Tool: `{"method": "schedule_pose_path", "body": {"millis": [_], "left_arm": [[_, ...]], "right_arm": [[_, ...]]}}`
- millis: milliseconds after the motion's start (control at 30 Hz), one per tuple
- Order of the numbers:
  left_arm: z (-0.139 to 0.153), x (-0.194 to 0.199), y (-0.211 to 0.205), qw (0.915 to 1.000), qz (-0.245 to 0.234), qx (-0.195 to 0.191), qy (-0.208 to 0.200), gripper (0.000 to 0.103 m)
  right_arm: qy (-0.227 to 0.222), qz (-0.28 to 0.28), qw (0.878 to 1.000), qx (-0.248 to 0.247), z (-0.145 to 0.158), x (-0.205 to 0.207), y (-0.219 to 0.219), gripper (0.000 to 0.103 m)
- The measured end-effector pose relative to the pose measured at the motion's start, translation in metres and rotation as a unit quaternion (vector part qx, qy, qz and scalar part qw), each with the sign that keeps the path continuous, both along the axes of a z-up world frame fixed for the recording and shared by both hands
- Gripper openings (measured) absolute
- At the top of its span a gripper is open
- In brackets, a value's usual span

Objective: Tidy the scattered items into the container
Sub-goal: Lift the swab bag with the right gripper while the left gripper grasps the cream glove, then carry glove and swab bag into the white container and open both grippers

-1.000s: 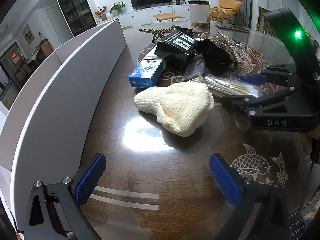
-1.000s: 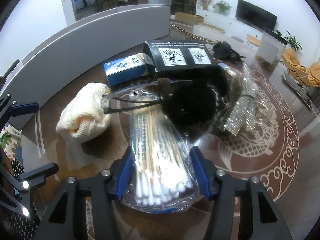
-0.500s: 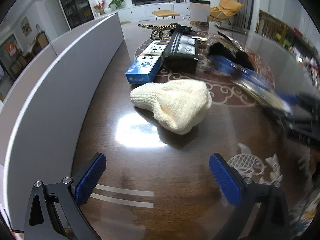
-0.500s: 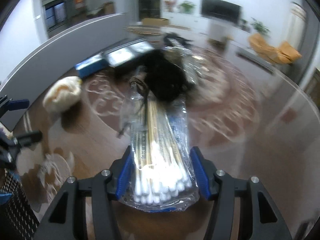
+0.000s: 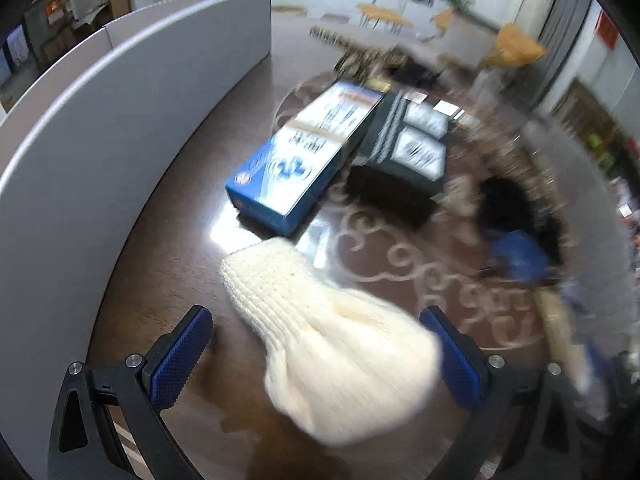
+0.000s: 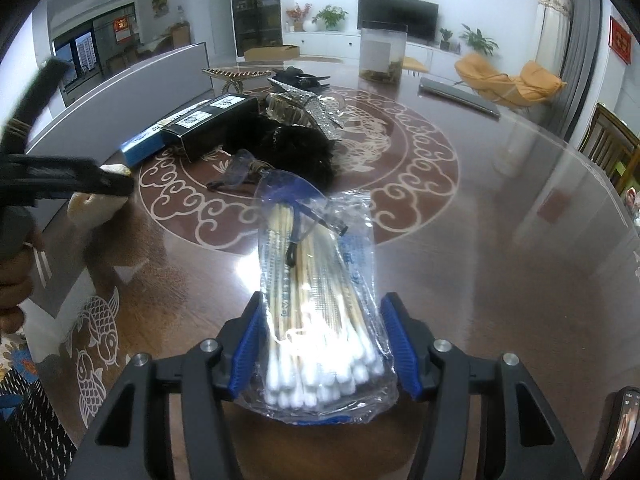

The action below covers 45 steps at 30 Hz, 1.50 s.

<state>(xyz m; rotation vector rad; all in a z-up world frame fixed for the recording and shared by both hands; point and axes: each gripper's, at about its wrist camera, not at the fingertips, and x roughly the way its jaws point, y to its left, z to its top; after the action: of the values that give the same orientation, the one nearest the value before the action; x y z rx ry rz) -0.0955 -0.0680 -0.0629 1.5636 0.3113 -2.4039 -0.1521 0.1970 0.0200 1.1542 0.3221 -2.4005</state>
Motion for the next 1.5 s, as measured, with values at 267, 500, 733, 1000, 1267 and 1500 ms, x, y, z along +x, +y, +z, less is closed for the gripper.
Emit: {"method": "schedule_pose_path", "body": {"millis": [267,500,733,1000,1267,1500], "left_arm": [[-0.003,0.038,-0.02,0.9975,-0.067,-0.02,0.003,0.103],[-0.004,0.032,-0.033,0.9976,-0.062,-0.013,-0.029,0.103],[-0.004,0.002,-0.023,0.9965,-0.073,-0.01,-0.04,0.103],[0.01,0.037,-0.009,0.9822,-0.184,0.034,0.006,0.044],[0.013,0.094,0.005,0.9713,-0.225,0.065,0.042,0.044],[0.052,0.098,0.017,0.967,-0.222,0.082,0.096,0.044]], "right_arm": [[-0.005,0.007,1.0,-0.022,-0.002,0.022,0.005,0.059],[-0.05,0.018,0.999,-0.007,-0.002,0.015,-0.001,0.089],[-0.077,0.035,0.996,0.004,-0.001,-0.004,-0.015,0.067],[-0.118,0.042,0.992,-0.011,0.012,-0.001,0.002,0.036],[-0.097,-0.04,0.994,-0.042,0.035,0.03,0.076,0.036],[-0.053,-0.123,0.987,-0.088,0.057,0.03,0.118,0.036]]}}
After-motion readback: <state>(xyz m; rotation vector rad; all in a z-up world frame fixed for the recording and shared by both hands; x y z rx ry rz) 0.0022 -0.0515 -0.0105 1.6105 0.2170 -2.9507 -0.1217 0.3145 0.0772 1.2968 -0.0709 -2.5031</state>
